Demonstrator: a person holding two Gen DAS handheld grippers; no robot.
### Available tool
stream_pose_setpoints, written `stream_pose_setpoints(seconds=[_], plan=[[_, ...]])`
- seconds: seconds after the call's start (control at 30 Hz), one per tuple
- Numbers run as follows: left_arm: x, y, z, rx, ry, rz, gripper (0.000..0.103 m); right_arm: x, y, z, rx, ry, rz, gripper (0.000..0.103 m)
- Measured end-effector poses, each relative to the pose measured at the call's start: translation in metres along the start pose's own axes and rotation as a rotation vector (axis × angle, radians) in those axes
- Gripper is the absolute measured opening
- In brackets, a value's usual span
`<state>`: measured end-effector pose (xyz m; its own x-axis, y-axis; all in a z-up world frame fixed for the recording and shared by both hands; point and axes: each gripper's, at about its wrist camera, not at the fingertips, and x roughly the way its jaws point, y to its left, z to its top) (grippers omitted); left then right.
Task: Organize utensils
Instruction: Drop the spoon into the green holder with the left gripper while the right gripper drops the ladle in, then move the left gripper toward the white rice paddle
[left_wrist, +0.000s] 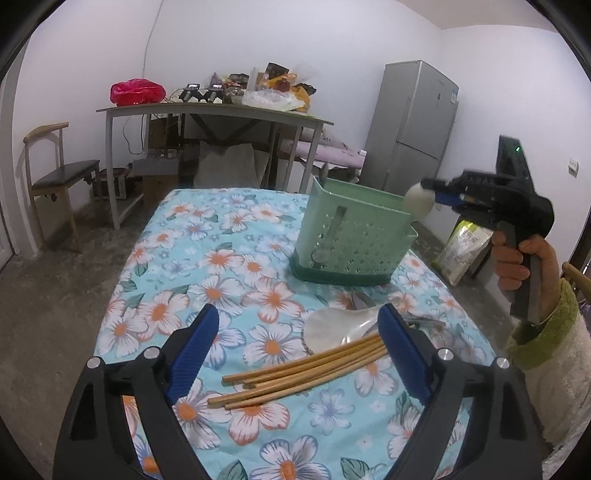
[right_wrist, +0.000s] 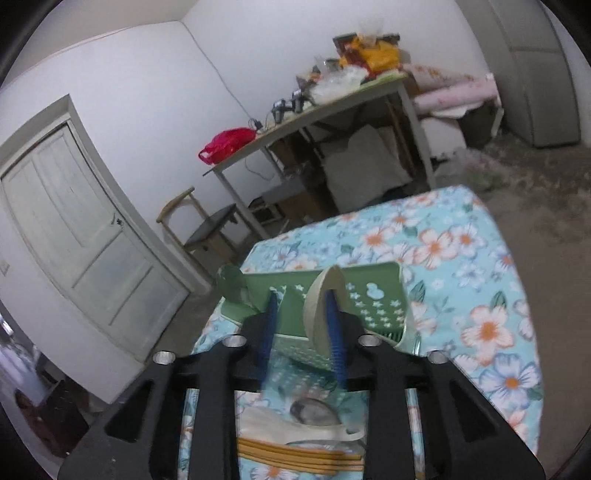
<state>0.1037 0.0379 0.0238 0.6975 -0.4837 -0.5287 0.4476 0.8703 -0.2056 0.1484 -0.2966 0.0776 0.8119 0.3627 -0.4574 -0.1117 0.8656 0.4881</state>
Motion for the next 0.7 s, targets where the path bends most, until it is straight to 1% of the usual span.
stream_pose_setpoints(seconds=[0.1,0.2,0.37,0.47,0.5,0.57,0.63,0.7], plan=[[0.002,-0.002,-0.001,0.006,-0.002,-0.008,0.088,-0.011,0.01,0.005,-0.055,-0.051,-0.038,0.043],[0.002,-0.003,-0.004,0.005,-0.014,-0.015,0.088,-0.015,0.012,0.017,-0.068,-0.091,-0.076,0.043],[0.007,-0.001,-0.009,-0.006,-0.006,-0.034,0.088,-0.049,0.018,0.022,-0.099,-0.206,-0.127,0.044],[0.012,0.001,-0.009,0.001,0.008,-0.031,0.088,-0.069,0.027,0.016,-0.12,-0.247,-0.127,0.048],[0.014,0.002,-0.01,0.001,0.012,-0.031,0.088,-0.077,0.03,0.009,-0.124,-0.251,-0.122,0.049],[0.021,0.003,-0.01,-0.001,0.034,-0.034,0.088,-0.081,0.032,-0.006,-0.125,-0.23,-0.118,0.053],[0.028,0.003,-0.011,0.007,0.059,-0.035,0.088,-0.079,0.032,-0.028,-0.113,-0.189,-0.117,0.054],[0.037,0.002,-0.011,0.023,0.081,-0.023,0.088,-0.068,0.03,-0.048,-0.079,-0.118,-0.1,0.054]])
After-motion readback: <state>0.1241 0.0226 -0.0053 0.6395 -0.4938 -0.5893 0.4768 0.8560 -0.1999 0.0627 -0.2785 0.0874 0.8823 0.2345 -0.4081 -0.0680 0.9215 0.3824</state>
